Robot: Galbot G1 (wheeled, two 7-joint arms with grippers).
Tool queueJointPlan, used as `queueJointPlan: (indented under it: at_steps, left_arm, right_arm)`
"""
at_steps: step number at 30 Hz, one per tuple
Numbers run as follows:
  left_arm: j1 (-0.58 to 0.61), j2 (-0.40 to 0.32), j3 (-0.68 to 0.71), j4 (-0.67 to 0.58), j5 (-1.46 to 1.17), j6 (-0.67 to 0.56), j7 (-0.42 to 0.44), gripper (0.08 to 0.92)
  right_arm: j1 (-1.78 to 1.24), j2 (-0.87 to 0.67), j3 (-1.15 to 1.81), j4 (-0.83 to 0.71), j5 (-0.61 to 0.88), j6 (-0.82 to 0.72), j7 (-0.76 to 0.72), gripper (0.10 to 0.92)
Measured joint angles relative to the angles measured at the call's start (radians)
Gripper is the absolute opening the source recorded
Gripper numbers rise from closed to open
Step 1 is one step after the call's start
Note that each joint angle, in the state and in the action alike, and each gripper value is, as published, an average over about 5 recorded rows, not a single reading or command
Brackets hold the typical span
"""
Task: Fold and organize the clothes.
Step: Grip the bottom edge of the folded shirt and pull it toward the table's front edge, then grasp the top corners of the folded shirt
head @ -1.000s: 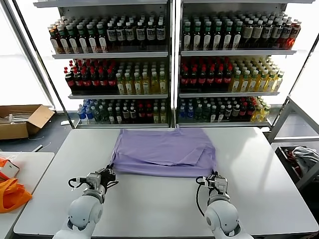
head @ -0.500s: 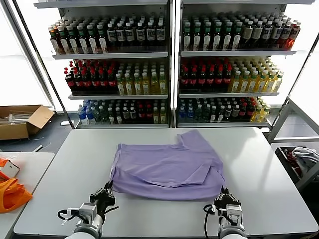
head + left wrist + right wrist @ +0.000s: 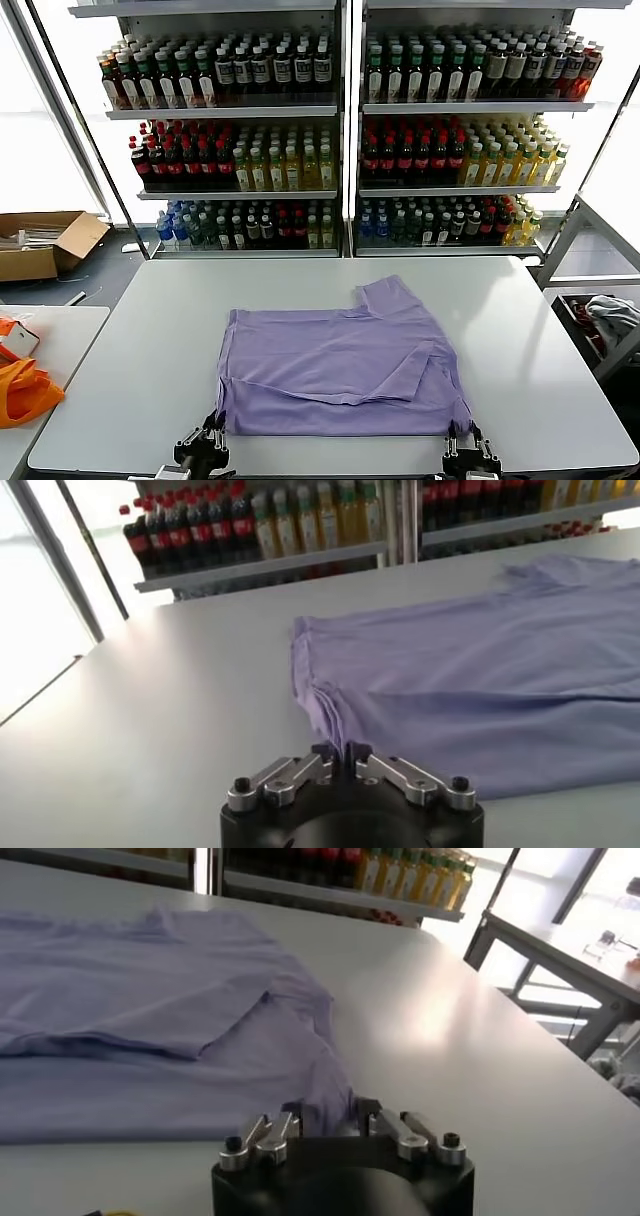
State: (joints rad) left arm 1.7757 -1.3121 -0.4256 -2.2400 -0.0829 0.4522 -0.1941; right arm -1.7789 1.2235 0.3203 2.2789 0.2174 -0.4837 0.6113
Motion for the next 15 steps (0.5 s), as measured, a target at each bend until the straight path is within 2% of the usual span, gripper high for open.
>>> queueJointPlan:
  at_steps: [8,11,15]
  left_arm:
    - [0.003,-0.001,-0.028,-0.071,0.018,-0.022,0.014,0.511]
    - [-0.027,0.007,-0.051,-0.084,0.01,-0.031,0.022,0.598]
    - [-0.09,0.03,-0.08,-0.081,-0.015,-0.046,0.043,0.719]
  right_arm:
    - [0.049,0.016,0.043,0.056,0.014,0.004,-0.018,0.779]
    - [0.104,0.016,0.069,0.056,0.027,0.01,-0.036,0.816]
    - [0.21,0.0,0.099,0.021,0.055,0.014,-0.078,0.822]
